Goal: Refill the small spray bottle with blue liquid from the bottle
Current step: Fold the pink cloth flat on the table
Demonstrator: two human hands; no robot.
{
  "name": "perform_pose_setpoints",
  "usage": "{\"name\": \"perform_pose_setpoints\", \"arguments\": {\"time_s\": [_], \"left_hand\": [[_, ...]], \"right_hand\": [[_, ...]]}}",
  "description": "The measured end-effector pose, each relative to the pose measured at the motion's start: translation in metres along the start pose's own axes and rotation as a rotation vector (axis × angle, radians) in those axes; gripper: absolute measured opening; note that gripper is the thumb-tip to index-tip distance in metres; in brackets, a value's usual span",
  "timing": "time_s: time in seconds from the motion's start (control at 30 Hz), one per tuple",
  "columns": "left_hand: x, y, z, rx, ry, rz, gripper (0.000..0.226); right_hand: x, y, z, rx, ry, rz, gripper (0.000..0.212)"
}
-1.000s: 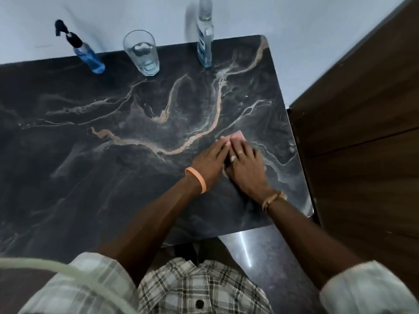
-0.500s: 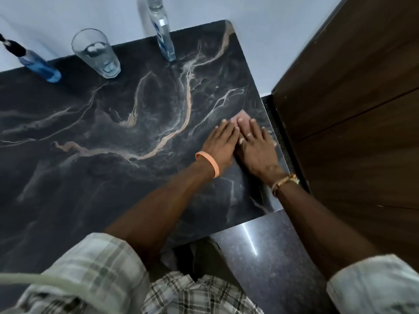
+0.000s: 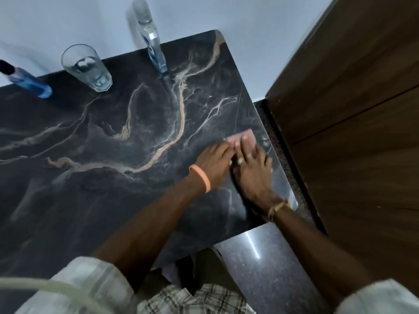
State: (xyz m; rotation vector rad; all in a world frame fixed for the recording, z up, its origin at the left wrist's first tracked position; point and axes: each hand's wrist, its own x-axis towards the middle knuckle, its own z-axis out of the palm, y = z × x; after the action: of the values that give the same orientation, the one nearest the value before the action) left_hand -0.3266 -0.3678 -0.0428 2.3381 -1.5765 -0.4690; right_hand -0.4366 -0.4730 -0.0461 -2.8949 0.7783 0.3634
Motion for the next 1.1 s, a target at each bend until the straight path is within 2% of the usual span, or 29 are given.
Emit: {"name": "perform_pose_setpoints", "arguments": {"time_s": [0.1,0.17,0.23,0.3,0.4,0.47,0.53,0.63,0.73,0.83,0.97,1.03,1.1], "left_hand": [[0.028,-0.021,-0.019,0.101,-0.035,-0.12,0.062],[0.034,-0.03,-0.031,0.065,-0.041,-0.211,0.069],[0.014,-0.042,-0.036,-0.072,0.094,-0.372,0.06],[-0.031,-0.053,-0.036,-0.162,0.256,-0.456,0.044],[-0.111,-0.066,-0.026,-0.17,0.324,-0.351,0.023],[-0.138,-0.074,-0.021,-0.124,0.327,-0.252,0.018],[-0.141,-0.076,-0.019,-0.092,0.325,-0.189,0.019],[-0.135,-0.071,-0.025,-0.186,0.358,-0.318,0.02],[-0.161,-0.066,-0.029,-0.246,0.373,-0.501,0.012],[-0.216,-0.049,-0.02,-0.212,0.348,-0.445,0.015],[-0.279,-0.044,-0.011,-0.186,0.355,-0.473,0.021],[-0.284,-0.057,-0.012,-0.196,0.421,-0.518,0.02],[-0.274,-0.072,-0.015,-0.205,0.457,-0.528,0.019]], "right_hand": [[0.075,-0.009,-0.024,0.01,-0.001,-0.02,0.067],[0.1,-0.028,-0.033,0.001,0.013,-0.001,0.073],[0.097,-0.061,-0.033,-0.038,0.028,-0.082,0.077],[0.065,-0.096,-0.02,-0.111,0.045,-0.223,0.072],[0.008,-0.123,0.0,-0.122,-0.029,-0.443,0.068],[0.013,-0.119,0.0,-0.185,-0.059,-0.605,0.07],[0.034,-0.118,-0.007,-0.206,-0.04,-0.646,0.067],[0.042,-0.148,-0.015,-0.037,-0.086,-0.55,0.061],[-0.003,-0.176,-0.005,-0.006,-0.137,-0.606,0.062],[-0.06,-0.178,0.007,0.05,-0.169,-0.676,0.067],[-0.077,-0.203,0.019,-0.074,-0.197,-0.978,0.062],[-0.06,-0.221,0.018,-0.105,-0.19,-0.992,0.063],[-0.039,-0.236,0.013,-0.107,-0.203,-0.91,0.067]]}}
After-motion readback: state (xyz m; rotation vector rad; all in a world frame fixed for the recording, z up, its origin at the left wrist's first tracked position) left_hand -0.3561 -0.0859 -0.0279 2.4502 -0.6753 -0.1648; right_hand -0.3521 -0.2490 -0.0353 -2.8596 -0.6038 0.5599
